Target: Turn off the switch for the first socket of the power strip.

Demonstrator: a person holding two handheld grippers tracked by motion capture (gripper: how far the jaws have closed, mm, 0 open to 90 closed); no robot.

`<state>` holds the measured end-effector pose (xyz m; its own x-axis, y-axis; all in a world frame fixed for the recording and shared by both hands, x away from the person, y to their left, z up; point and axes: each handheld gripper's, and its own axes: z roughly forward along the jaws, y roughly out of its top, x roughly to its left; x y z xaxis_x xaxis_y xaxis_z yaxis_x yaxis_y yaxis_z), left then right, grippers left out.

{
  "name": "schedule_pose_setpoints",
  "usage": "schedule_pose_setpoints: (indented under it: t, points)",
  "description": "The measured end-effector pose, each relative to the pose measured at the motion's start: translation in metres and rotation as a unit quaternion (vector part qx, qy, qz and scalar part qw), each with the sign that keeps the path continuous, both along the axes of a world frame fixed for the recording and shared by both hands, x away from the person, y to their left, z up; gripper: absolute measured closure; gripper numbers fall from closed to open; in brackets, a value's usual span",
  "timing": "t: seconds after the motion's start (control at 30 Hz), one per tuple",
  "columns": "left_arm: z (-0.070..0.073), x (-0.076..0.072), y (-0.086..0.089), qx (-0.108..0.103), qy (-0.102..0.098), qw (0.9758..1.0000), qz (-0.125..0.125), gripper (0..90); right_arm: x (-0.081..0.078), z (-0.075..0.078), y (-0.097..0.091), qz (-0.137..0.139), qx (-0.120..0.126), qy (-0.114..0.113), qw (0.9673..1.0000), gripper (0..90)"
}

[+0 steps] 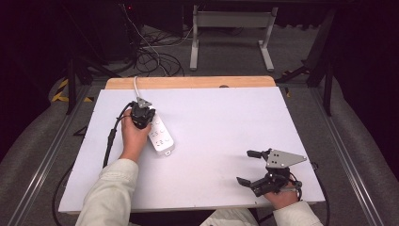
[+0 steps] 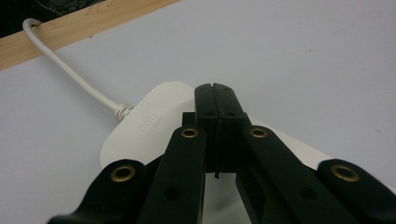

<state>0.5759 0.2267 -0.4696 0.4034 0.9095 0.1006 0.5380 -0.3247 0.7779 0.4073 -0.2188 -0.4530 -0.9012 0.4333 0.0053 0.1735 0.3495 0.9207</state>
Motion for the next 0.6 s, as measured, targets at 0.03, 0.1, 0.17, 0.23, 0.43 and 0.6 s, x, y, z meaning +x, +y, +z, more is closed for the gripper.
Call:
schedule_pose_setpoints:
  t: [0.03, 0.1, 0.17, 0.23, 0.43, 0.6]
  points:
    - [0.0001, 0.0001, -0.0001, -0.001, 0.001, 1.0000, 0.001, 90.0, 0.0001, 0.0000, 0.0000, 0.000, -0.001, 0.000, 1.0000, 3.3]
    - [0.0003, 0.0004, 0.0000, 0.000, 0.000, 1.0000, 0.003, 90.0, 0.0000, 0.0001, 0.0002, 0.000, -0.001, 0.000, 1.0000, 3.3]
    - [0.0002, 0.0002, 0.0000, -0.003, 0.003, 1.0000, 0.004, 90.0, 0.0000, 0.0000, 0.0001, 0.000, -0.001, 0.000, 1.0000, 3.3]
    - [0.0000, 0.0004, 0.0007, -0.007, 0.003, 1.0000, 0.002, 90.0, 0.0002, -0.0001, 0.0001, 0.001, 0.000, 0.000, 1.0000, 3.3]
    - [0.0003, 0.0007, 0.0016, -0.010, 0.005, 0.9999, 0.005, 90.0, 0.0000, -0.0002, 0.0007, 0.000, -0.002, 0.000, 1.0000, 3.3]
    - [0.0005, 0.0004, 0.0008, -0.010, 0.006, 0.9999, 0.006, 90.0, -0.0001, -0.0002, 0.0008, 0.001, -0.001, 0.001, 1.0000, 3.3]
